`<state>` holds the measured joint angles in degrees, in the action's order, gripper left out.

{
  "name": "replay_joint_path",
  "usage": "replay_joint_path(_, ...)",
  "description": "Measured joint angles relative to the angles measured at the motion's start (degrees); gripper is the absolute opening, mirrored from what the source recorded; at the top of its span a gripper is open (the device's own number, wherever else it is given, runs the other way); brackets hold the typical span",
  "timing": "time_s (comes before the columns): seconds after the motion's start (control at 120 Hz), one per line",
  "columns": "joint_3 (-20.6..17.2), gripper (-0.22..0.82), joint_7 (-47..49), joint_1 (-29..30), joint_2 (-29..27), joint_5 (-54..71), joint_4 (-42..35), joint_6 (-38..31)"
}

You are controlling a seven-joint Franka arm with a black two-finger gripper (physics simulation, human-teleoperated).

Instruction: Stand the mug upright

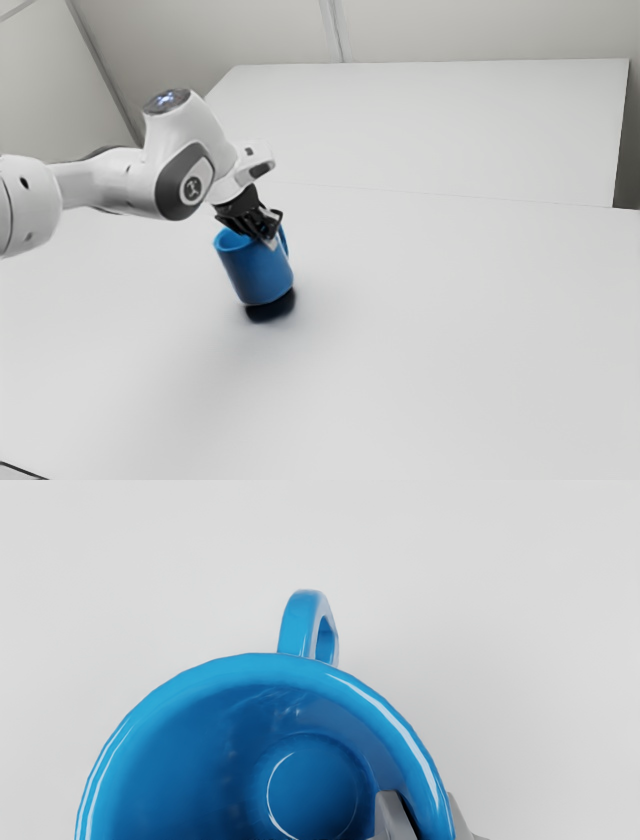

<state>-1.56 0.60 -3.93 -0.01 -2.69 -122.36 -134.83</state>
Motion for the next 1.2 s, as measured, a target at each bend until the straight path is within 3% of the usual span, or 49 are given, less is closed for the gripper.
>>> replay_joint_path(0.108, 1.75, -0.18, 1.18, -2.9, 0.27, 0.0, -1.09, -1.4)
replay_joint_path(0.267, 1.33, -0.18, 2.74, -3.75, 1.22, -0.16, -1.88, -2.48)
replay_joint_path(0.467, 1.01, -0.18, 4.2, 0.4, 2.25, -0.48, -2.03, -3.03)
replay_joint_path(0.65, -0.63, 0.22, 3.85, 6.83, 2.18, -1.6, -1.96, -2.96)
replay_joint_path(0.775, -0.72, 0.39, 3.52, 6.26, 1.56, -1.57, -1.88, -2.78)
replay_joint_path(1.05, -0.26, 0.55, 2.92, 1.84, -1.5, -1.45, 0.56, -0.82)
replay_joint_path(1.2, -0.16, 0.58, 2.7, 0.92, -1.35, 3.16, 8.86, 6.46)
